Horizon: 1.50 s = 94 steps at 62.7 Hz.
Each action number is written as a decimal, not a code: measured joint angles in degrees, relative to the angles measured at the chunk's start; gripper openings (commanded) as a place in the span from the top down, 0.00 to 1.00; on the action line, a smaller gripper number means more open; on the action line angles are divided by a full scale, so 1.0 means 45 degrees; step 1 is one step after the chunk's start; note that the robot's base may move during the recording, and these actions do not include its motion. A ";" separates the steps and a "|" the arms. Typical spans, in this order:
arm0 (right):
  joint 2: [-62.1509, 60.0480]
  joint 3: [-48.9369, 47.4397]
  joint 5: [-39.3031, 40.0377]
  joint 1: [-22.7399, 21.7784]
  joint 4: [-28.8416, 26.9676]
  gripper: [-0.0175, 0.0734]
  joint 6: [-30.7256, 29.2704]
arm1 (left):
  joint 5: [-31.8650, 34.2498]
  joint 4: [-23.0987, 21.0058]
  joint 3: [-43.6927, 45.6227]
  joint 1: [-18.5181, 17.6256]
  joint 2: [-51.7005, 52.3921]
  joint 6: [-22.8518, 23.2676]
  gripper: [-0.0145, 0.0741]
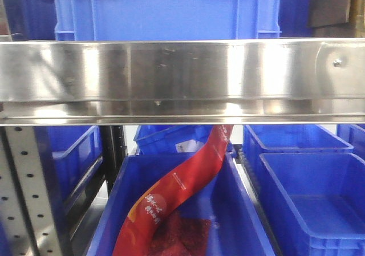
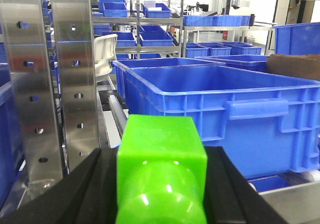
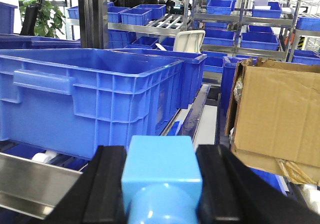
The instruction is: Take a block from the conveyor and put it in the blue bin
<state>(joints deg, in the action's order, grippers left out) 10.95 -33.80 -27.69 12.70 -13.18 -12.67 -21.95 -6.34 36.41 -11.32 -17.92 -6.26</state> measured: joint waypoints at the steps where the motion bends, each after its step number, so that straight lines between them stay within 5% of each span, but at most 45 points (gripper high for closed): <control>1: 0.0000 0.0000 0.0000 0.0000 0.0000 0.99 0.0000 | 0.0000 0.0000 0.0000 0.0000 0.0000 0.0000 0.96; 94: 0.0000 0.0000 0.0667 0.0000 0.0000 0.99 0.0000 | 0.0384 0.0000 0.0000 0.0000 0.0000 0.0000 0.96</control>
<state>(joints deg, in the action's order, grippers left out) 10.95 -33.80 -24.69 12.70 -13.18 -12.67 -20.22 -6.34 36.41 -11.32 -17.92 -6.26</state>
